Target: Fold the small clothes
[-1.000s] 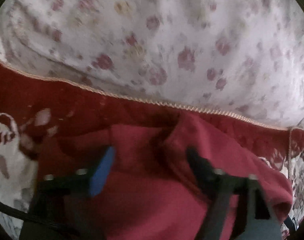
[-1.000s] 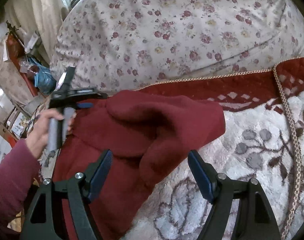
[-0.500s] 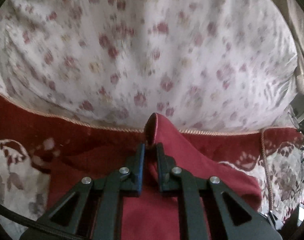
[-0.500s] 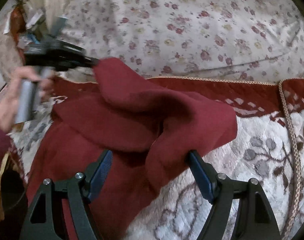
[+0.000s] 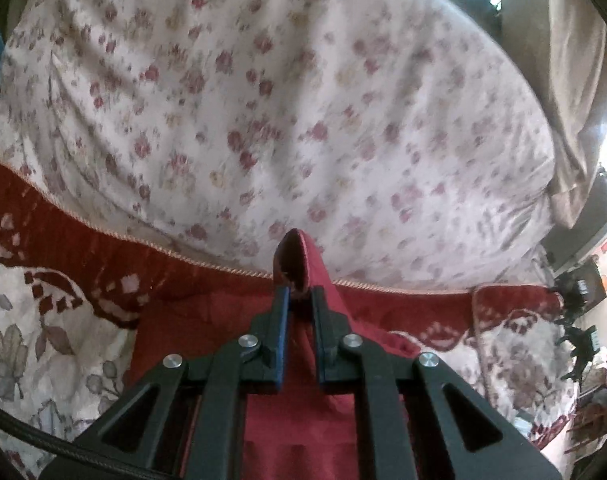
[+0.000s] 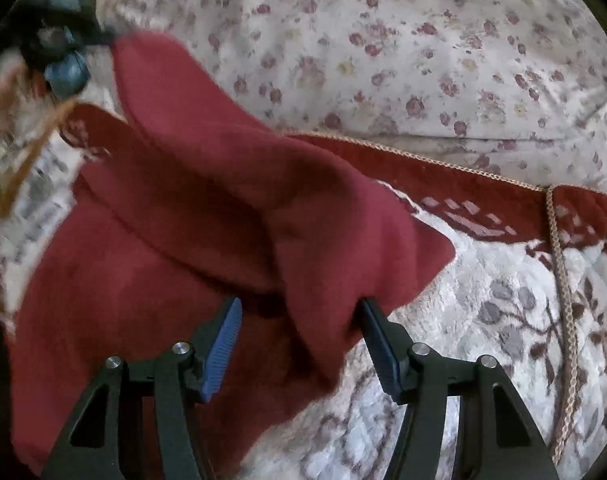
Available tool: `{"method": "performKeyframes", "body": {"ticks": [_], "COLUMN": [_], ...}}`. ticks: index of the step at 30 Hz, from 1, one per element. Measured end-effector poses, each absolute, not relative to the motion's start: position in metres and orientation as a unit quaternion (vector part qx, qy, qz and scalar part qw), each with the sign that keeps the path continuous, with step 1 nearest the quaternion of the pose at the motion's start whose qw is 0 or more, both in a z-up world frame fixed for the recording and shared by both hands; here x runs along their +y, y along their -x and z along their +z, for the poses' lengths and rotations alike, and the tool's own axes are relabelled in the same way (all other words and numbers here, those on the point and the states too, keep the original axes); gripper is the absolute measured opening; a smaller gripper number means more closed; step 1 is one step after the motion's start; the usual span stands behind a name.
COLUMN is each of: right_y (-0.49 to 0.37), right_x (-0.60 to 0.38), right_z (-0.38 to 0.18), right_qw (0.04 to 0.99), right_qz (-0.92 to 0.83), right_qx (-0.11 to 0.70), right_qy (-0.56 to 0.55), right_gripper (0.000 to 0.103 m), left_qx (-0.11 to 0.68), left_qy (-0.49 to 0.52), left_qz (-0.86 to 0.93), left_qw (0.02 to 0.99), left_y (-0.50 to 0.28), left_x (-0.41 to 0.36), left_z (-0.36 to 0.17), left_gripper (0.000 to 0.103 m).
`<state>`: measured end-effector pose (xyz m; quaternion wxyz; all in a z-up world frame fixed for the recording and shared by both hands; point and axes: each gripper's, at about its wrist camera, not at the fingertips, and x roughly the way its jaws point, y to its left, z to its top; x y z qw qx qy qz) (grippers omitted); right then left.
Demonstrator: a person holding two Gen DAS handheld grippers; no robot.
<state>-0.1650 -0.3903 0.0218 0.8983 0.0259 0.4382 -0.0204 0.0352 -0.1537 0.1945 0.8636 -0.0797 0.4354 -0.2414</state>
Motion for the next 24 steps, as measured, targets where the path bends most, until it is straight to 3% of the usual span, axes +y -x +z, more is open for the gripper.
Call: {"method": "performKeyframes", "body": {"ticks": [2,7,8,10,12,17,22,23,24], "right_y": [0.171,0.202,0.204,0.209,0.221,0.225,0.161,0.146,0.137], "right_x": [-0.4,-0.431,-0.432,-0.432,-0.438,-0.465,-0.482,-0.484,-0.484], "right_z": [0.026,0.05,0.044,0.034,0.033,0.047,0.008,-0.004,-0.013], "right_qw": [0.9,0.908,0.899,0.88,0.867,0.879,0.853,0.844,0.839], "right_qz": [-0.043,-0.041,-0.024,0.008,0.042,0.002,-0.02,-0.026,-0.031], "right_qx": [0.433,0.407,0.425,0.456,0.456,0.396,0.42,0.431,0.437], "right_qy": [-0.028,-0.088,-0.101,-0.134,-0.195,-0.267,-0.309,-0.319,-0.323], "right_gripper": [0.013,0.013,0.015,0.028,0.055,0.086,0.087,0.082,0.066], "left_qx": [0.426,0.436,0.45,0.483,0.508,0.5,0.466,0.465,0.467], "left_qy": [0.084,0.075,0.07,0.057,0.058,0.094,0.051,0.051,0.053], "left_qz": [-0.249,-0.233,-0.218,-0.189,-0.163,-0.177,-0.178,-0.178,-0.178], "left_qw": [0.866,0.866,0.863,0.853,0.844,0.843,0.865,0.866,0.864], "left_y": [-0.029,-0.015,-0.014,-0.016,-0.019,-0.017,-0.008,-0.008,-0.008], "left_x": [-0.146,-0.116,-0.111,-0.099,-0.084,-0.068,-0.083,-0.083,-0.084], "left_z": [0.205,0.17,0.148,0.103,0.063,0.05,0.066,0.065,0.065], "left_gripper": [0.01,0.01,0.01,0.011,0.011,0.012,0.012,0.012,0.012]}}
